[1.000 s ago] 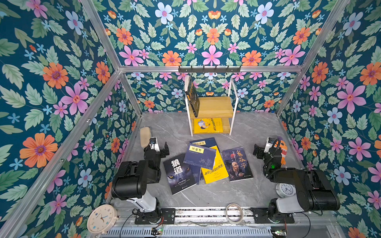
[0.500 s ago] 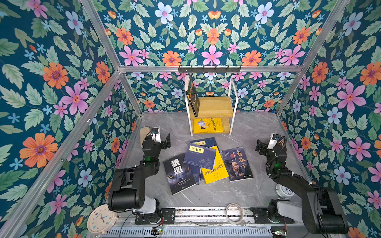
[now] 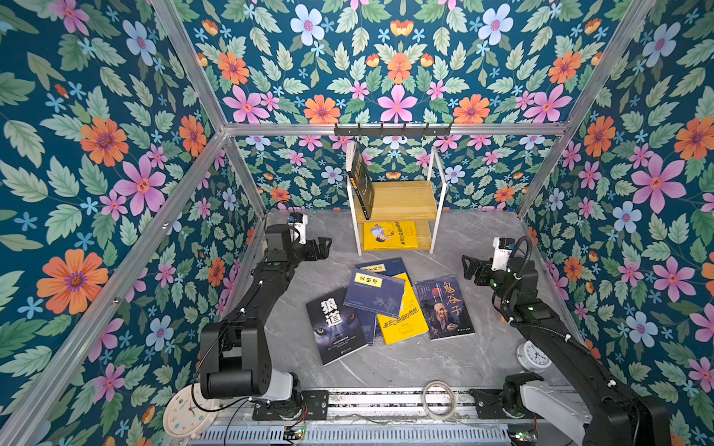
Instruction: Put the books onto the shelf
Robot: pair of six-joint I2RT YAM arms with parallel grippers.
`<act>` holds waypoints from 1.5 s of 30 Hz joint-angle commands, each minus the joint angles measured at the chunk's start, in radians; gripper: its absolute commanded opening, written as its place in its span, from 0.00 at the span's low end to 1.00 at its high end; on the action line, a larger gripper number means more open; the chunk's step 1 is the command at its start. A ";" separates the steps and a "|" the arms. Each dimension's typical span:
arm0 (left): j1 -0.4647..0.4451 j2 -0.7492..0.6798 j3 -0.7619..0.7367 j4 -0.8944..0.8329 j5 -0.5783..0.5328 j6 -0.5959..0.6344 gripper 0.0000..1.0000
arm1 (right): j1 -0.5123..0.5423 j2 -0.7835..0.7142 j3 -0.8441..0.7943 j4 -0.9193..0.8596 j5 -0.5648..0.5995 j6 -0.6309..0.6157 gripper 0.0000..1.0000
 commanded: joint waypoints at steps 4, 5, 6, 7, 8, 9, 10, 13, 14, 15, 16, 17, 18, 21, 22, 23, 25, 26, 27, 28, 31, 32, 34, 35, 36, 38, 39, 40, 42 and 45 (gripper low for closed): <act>-0.018 0.028 0.050 -0.215 0.164 -0.041 1.00 | 0.069 0.011 0.062 -0.170 -0.024 0.194 0.96; -0.023 0.027 0.038 -0.206 0.183 -0.039 1.00 | 0.085 0.012 0.058 -0.172 -0.031 0.224 0.95; -0.027 0.025 0.022 -0.185 0.196 -0.038 1.00 | 0.101 0.015 0.057 -0.176 -0.031 0.250 0.95; -0.033 0.019 0.002 -0.153 0.212 -0.039 1.00 | 0.124 0.021 0.054 -0.179 -0.030 0.272 0.94; -0.038 0.016 -0.017 -0.127 0.236 -0.037 1.00 | 0.150 0.028 0.051 -0.180 -0.026 0.289 0.93; -0.041 0.013 -0.028 -0.112 0.259 -0.032 1.00 | 0.173 0.034 0.050 -0.180 -0.020 0.303 0.93; -0.046 0.013 -0.037 -0.106 0.283 -0.023 1.00 | 0.202 0.046 0.050 -0.181 -0.016 0.317 0.92; -0.071 0.027 -0.050 -0.122 0.325 0.006 1.00 | 0.269 0.089 0.068 -0.187 -0.027 0.357 0.89; -0.087 0.033 -0.053 -0.132 0.329 0.019 1.00 | 0.288 0.103 0.077 -0.193 -0.029 0.368 0.87; -0.099 0.035 -0.059 -0.132 0.335 0.031 1.00 | 0.302 0.118 0.085 -0.199 -0.033 0.377 0.84; -0.116 0.036 -0.066 -0.133 0.341 0.045 1.00 | 0.313 0.133 0.093 -0.202 -0.040 0.394 0.80; -0.131 0.039 -0.070 -0.134 0.341 0.059 1.00 | 0.319 0.147 0.095 -0.202 -0.048 0.418 0.76; -0.147 0.043 -0.070 -0.144 0.331 0.077 1.00 | 0.323 0.158 0.095 -0.187 -0.064 0.435 0.69; -0.182 0.066 -0.051 -0.183 0.299 0.118 1.00 | 0.341 0.192 0.083 -0.133 -0.109 0.471 0.43; -0.185 0.079 -0.045 -0.186 0.295 0.118 1.00 | 0.343 0.206 0.089 -0.134 -0.122 0.483 0.30; -0.187 0.090 -0.039 -0.189 0.290 0.114 1.00 | 0.343 0.222 0.096 -0.142 -0.142 0.494 0.16; -0.187 0.112 -0.025 -0.190 0.271 0.099 1.00 | 0.351 0.250 0.113 -0.145 -0.178 0.502 0.00; -0.187 0.117 -0.020 -0.193 0.258 0.093 1.00 | 0.361 0.263 0.122 -0.145 -0.186 0.502 0.00; -0.187 0.122 -0.015 -0.194 0.248 0.090 1.00 | 0.372 0.275 0.129 -0.145 -0.185 0.501 0.00; -0.187 0.128 -0.014 -0.194 0.238 0.085 1.00 | 0.385 0.290 0.140 -0.147 -0.185 0.502 0.00; -0.187 0.150 -0.008 -0.185 0.253 0.041 1.00 | 0.413 0.349 0.173 -0.137 -0.191 0.503 0.00; -0.189 0.159 -0.004 -0.182 0.271 0.023 0.99 | 0.423 0.374 0.185 -0.133 -0.192 0.504 0.00; -0.193 0.172 -0.001 -0.180 0.288 0.006 0.98 | 0.440 0.425 0.214 -0.126 -0.197 0.507 0.00; -0.195 0.179 -0.001 -0.179 0.287 0.004 0.97 | 0.448 0.453 0.230 -0.122 -0.206 0.507 0.00; -0.199 0.187 -0.001 -0.180 0.284 0.004 0.96 | 0.453 0.474 0.243 -0.122 -0.212 0.507 0.00; -0.203 0.205 0.008 -0.185 0.285 0.004 0.95 | 0.462 0.528 0.276 -0.121 -0.229 0.510 0.00; -0.207 0.214 0.014 -0.192 0.285 0.003 0.94 | 0.465 0.546 0.287 -0.119 -0.237 0.512 0.00; -0.208 0.224 0.022 -0.199 0.286 0.001 0.94 | 0.468 0.570 0.299 -0.115 -0.249 0.516 0.00; -0.209 0.233 0.028 -0.203 0.295 -0.001 0.94 | 0.472 0.605 0.313 -0.106 -0.269 0.525 0.00; -0.212 0.243 0.022 -0.201 0.298 0.005 0.92 | 0.483 0.644 0.327 -0.100 -0.279 0.530 0.00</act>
